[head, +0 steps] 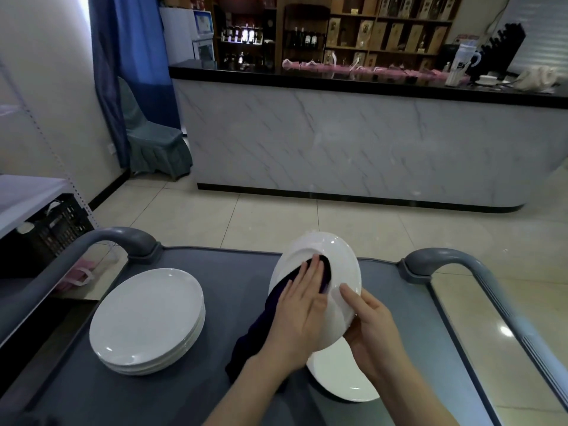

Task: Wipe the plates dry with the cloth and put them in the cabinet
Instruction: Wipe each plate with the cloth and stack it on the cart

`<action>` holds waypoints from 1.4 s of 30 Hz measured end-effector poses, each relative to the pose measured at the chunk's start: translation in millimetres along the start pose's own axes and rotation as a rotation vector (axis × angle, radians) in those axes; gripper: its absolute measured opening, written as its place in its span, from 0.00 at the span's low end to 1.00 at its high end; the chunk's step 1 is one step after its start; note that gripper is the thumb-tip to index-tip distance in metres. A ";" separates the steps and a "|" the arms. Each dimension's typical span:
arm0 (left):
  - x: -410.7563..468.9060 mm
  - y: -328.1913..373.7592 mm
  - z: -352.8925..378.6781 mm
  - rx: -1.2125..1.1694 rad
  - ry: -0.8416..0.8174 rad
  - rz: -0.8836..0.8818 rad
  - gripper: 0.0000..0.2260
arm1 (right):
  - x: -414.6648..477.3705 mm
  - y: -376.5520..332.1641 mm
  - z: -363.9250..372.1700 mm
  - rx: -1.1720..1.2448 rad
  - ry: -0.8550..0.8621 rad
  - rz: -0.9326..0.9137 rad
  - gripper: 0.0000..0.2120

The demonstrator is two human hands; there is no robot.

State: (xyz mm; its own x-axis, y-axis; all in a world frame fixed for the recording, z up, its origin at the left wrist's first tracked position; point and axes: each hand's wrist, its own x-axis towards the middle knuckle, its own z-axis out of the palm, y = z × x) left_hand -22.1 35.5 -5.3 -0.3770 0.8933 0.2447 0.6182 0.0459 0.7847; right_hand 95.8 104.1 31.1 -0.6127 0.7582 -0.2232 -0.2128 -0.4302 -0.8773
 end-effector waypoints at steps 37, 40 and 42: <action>-83.0 -29.7 -113.0 -0.775 0.940 -0.752 0.17 | 23.9 53.8 64.9 -1.316 -0.828 -1.044 0.23; -96.9 -42.5 -118.9 -0.773 1.017 -0.748 0.19 | 35.5 63.5 69.0 -1.251 -0.952 -0.689 0.25; -105.6 -53.3 -126.6 -0.773 1.058 -0.744 0.19 | 41.4 67.4 73.4 -1.173 -0.830 -0.566 0.27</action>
State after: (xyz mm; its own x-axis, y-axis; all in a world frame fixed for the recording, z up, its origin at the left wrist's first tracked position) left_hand -102.6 -117.9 -0.8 -0.9498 0.0323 -0.3111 -0.3107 -0.2108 0.9268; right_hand 0.2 70.5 -6.0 -0.9821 0.0367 0.1846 -0.1010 0.7248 -0.6816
